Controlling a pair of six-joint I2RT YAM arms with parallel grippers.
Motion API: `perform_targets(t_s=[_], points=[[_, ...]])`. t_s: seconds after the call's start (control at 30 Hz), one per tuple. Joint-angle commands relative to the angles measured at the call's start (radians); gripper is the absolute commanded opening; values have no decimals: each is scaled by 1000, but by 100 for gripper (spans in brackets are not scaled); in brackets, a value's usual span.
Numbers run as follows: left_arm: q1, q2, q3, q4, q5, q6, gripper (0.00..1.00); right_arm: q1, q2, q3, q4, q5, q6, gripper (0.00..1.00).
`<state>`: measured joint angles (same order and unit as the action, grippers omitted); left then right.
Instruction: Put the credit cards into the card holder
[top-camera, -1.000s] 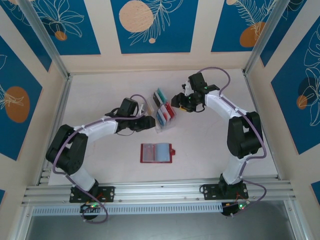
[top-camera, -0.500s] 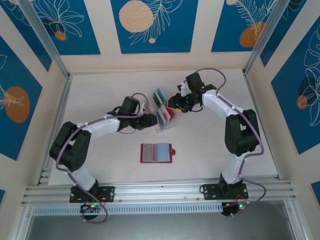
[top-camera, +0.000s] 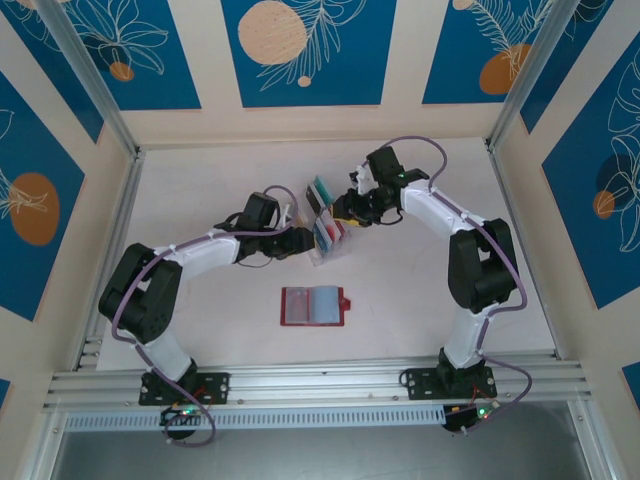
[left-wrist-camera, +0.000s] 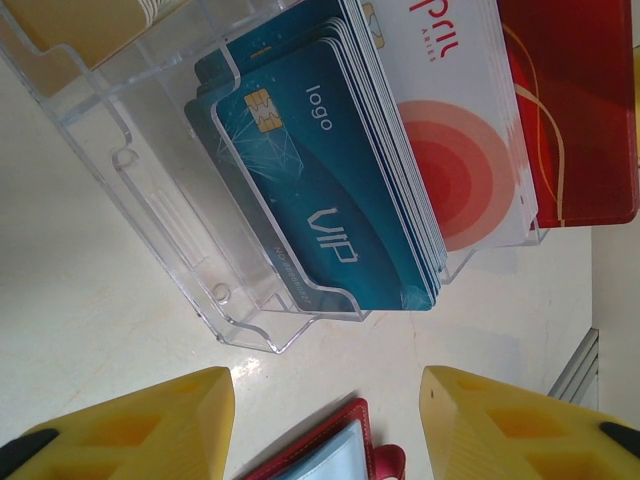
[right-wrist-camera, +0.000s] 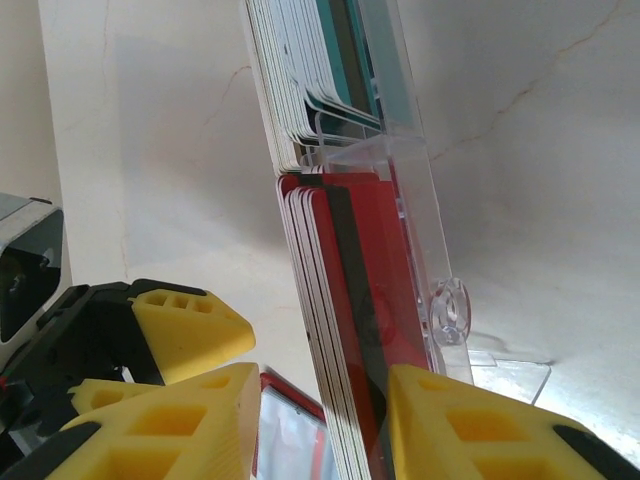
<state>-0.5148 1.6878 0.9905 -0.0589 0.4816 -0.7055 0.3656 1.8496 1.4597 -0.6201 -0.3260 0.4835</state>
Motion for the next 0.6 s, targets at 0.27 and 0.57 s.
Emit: perform_targets(t_s=[0.27,0.57], points=[[9,-12,-7,25,21,-9,52,33,78,101,-81,-8,-43,40],[9,-11,-7,24,21,-6,52,30,44,101,-87,-19,-40,34]])
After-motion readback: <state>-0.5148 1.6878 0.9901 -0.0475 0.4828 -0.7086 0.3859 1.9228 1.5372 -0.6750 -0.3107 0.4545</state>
